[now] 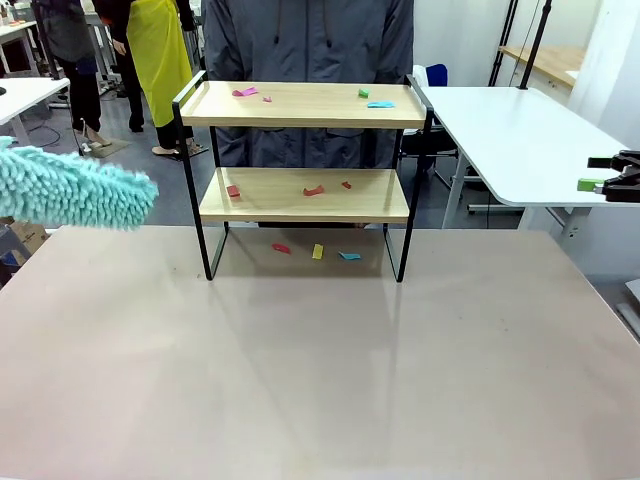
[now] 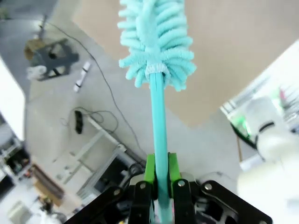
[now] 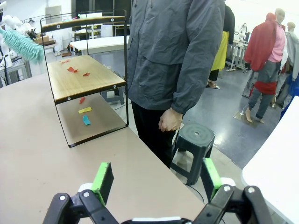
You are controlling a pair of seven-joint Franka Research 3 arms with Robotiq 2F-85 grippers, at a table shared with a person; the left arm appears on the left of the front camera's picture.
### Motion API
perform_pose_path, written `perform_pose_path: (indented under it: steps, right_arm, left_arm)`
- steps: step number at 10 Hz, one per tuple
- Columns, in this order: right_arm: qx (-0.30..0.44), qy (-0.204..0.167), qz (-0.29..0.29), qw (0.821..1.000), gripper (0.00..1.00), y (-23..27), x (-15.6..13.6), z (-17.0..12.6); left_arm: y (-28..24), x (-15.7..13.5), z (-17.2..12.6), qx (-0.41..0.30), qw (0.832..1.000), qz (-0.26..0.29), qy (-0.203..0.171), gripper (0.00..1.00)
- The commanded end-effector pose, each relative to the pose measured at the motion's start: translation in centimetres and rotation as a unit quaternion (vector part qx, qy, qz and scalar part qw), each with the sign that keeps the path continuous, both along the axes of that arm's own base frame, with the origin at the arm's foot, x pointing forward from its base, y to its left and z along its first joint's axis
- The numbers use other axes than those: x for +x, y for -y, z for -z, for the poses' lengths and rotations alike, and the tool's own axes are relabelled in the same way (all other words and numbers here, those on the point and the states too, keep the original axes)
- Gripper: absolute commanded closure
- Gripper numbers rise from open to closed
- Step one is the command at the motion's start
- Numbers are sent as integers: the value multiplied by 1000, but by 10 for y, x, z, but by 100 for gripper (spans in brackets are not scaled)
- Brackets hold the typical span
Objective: Clean the shelf.
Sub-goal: Clean the specific section of the Shelf indicated by the human with the Duster.
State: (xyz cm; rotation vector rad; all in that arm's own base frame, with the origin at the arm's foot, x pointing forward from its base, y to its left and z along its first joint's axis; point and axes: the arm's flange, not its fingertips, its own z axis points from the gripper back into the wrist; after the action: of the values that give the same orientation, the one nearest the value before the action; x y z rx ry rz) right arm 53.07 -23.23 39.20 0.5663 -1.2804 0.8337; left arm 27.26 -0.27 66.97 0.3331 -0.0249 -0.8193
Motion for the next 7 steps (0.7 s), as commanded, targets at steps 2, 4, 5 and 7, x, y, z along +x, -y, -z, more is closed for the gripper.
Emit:
perform_pose_path:
  steps: [2, 4, 5, 7]
  right_arm:
    - [-4, -7, 7, 1000, 0, -2, 2, -5]
    - [-4, -7, 7, 1000, 0, -2, 2, -5]
    - [-4, -7, 7, 1000, 0, -2, 2, -5]
    - [-4, -7, 7, 1000, 0, -2, 2, -5]
  left_arm:
    - [4, 0, 9, 57, 982, 158, -85, 87]
    - [20, 5, 21, 21, 971, 217, -101, 87]
    - [32, 13, 31, -21, 964, 248, -98, 87]
    - [44, 22, 51, -30, 954, 273, -123, 87]
